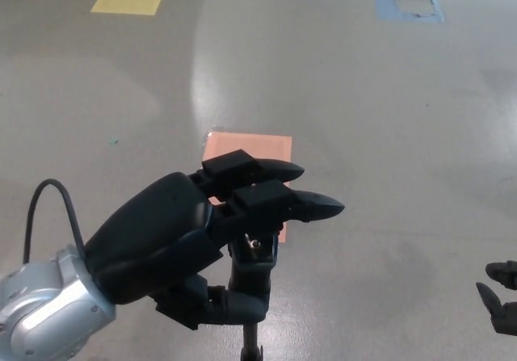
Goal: The robot uses its left hand to grab the top of a phone stand kept on the floor and rotates it anti-clockwise
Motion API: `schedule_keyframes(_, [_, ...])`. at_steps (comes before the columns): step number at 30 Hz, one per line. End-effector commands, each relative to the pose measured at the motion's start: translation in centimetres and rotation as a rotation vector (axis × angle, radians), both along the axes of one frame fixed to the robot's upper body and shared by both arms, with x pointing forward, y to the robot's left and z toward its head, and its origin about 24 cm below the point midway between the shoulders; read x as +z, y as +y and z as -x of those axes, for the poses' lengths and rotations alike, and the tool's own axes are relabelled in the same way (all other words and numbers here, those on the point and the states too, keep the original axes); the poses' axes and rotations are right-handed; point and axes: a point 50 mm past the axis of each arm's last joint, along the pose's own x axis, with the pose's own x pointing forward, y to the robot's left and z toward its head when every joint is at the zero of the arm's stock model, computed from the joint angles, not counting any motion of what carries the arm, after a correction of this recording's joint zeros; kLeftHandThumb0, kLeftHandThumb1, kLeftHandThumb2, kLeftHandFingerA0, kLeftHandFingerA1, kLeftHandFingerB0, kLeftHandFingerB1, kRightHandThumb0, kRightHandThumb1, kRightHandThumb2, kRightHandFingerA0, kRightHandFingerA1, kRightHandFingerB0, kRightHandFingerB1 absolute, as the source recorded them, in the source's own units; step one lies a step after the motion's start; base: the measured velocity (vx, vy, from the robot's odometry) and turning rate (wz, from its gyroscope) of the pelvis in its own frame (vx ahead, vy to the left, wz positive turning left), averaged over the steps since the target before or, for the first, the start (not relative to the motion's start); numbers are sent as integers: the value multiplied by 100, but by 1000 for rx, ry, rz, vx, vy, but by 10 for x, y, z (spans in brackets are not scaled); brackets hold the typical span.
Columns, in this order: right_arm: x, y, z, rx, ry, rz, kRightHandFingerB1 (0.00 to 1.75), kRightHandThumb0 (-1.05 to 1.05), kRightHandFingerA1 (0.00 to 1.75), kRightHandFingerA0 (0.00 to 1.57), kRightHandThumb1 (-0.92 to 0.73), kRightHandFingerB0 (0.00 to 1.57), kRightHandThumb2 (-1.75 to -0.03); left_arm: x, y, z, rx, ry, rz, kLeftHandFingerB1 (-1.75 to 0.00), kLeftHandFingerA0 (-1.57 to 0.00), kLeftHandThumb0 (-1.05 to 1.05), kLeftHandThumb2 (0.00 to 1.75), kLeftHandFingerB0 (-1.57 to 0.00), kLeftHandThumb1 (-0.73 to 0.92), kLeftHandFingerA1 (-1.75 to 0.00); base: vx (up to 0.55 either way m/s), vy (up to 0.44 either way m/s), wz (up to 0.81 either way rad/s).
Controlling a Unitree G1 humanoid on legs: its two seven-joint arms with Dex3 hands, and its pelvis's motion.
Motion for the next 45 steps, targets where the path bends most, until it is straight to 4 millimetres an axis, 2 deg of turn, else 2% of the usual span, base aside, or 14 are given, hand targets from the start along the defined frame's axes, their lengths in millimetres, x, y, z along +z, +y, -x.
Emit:
schedule_keyframes(1, [3,-6,0,-14,7,16,15,-71,35,4,-74,3,-101,-4,-1,1,11,-33,-6,-38,-20,-40,63,-28,42,-39,0,0,0])
schedule_keyframes(7, [4,-6,-1,-24,2,-3,12,-74,29,5,-74,4,-100,-6,-4,1,18,-61,4,-38,-26,-39,62,-32,43,-39,0,0,0])
schedule_keyframes(8, [4,-6,-1,-22,1,-2,15,-71,33,5,-74,3,-101,-6,-5,1,20,-71,8,-34,-30,-32,54,-37,47,-35,0,0,0])
schedule_keyframes(10, [4,-6,-1,-21,-1,1,15,-72,33,5,-74,3,-101,-7,-6,1,26,-94,15,-34,-31,-32,54,-38,47,-35,0,0,0])
schedule_keyframes(11, [4,-6,-2,-21,-2,1,15,-72,34,5,-74,3,-101,-8,-6,1,31,-108,19,-39,-31,-37,62,-35,42,-41,0,0,0])
schedule_keyframes(18, [6,-6,-3,-26,-9,3,16,-70,35,4,-73,3,-101,-12,-6,-4,58,-171,28,-39,-31,-35,62,-37,42,-40,0,0,0])
schedule_keyframes(19, [6,-6,-3,-19,-9,9,20,-65,37,2,-74,0,-103,-13,-6,-5,64,-180,23,-35,-31,-28,54,-39,48,-34,0,0,0])
schedule_keyframes(23, [7,-6,-3,0,-8,27,20,-65,38,2,-74,0,-103,-16,-5,-9,77,-207,13,-35,-30,-24,55,-36,51,-34,0,0,0])
schedule_keyframes(24, [7,-6,-3,0,-6,29,20,-65,39,2,-74,0,-103,-17,-5,-10,79,-215,15,-52,-15,-16,83,-26,36,-49,0,0,0])
schedule_keyframes(37, [9,-6,-5,7,-13,38,20,-64,38,2,-75,0,-103,-24,-3,-19,105,-275,29,-55,-18,-12,85,-33,38,-50,0,0,0])
schedule_keyframes(38, [9,-6,-6,5,-15,32,16,-68,36,4,-74,2,-101,-24,-3,-20,105,-273,34,-36,-32,-16,56,-46,54,-33,0,0,0])
schedule_keyframes(42, [11,-5,-7,0,-21,27,20,-65,38,2,-74,0,-103,-24,-3,-21,100,-281,71,-37,-39,-20,55,-52,50,-35,0,0,0])
schedule_keyframes(44, [10,-5,-7,-2,-22,21,16,-69,37,4,-74,2,-101,-24,-3,-20,97,-292,94,-41,-41,-30,61,-51,45,-40,0,0,0])
schedule_keyframes(45, [10,-5,-7,-2,-20,25,20,-66,40,2,-74,0,-104,-23,-3,-19,96,-296,110,-40,-57,-22,56,-64,51,-39,0,0,0])
